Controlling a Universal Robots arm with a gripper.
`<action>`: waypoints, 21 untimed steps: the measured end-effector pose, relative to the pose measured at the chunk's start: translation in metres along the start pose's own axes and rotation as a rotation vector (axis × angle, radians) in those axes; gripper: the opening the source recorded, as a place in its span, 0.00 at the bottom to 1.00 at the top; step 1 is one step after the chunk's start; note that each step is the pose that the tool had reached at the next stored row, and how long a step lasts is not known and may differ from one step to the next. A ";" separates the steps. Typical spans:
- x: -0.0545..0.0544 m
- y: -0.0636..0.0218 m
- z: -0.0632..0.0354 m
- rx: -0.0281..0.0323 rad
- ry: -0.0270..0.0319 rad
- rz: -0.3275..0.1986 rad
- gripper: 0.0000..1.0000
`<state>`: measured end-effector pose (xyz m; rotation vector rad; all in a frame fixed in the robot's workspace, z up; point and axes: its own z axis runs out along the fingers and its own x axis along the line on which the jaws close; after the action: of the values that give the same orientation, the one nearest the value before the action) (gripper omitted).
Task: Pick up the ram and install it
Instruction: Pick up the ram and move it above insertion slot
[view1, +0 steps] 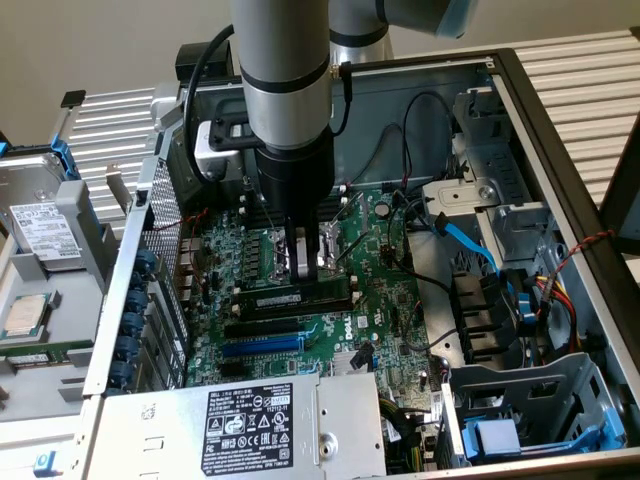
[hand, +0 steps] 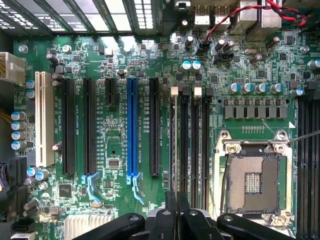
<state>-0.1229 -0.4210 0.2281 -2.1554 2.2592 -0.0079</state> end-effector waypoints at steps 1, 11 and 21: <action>0.000 0.0000 0.0001 0.0004 0.0001 0.000 0.12; -0.001 0.0008 0.0011 0.0092 -0.0007 0.000 0.12; 0.000 0.0014 0.0010 0.0108 -0.0008 0.000 0.20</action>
<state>-0.1243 -0.4204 0.2272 -2.1499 2.2533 -0.0192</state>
